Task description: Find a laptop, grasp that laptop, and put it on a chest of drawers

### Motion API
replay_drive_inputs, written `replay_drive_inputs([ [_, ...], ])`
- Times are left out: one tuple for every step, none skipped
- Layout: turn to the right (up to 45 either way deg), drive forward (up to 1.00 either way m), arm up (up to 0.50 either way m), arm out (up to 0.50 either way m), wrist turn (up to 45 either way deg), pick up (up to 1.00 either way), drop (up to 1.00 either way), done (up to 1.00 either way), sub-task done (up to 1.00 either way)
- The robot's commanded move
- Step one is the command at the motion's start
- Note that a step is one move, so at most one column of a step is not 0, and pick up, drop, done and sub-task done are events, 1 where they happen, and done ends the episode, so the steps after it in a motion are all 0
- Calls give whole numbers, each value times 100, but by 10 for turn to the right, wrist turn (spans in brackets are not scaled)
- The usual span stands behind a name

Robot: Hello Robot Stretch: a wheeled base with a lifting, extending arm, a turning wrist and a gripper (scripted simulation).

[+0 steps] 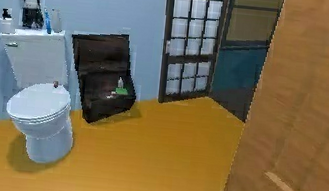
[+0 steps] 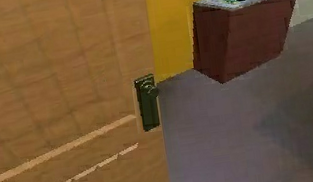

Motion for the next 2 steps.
replay_drive_inputs([
  [0, 100, 0, 0, 0, 0, 0, 0, 0],
  [-30, 0, 0, 0, 0, 0, 0, 0, 0],
])
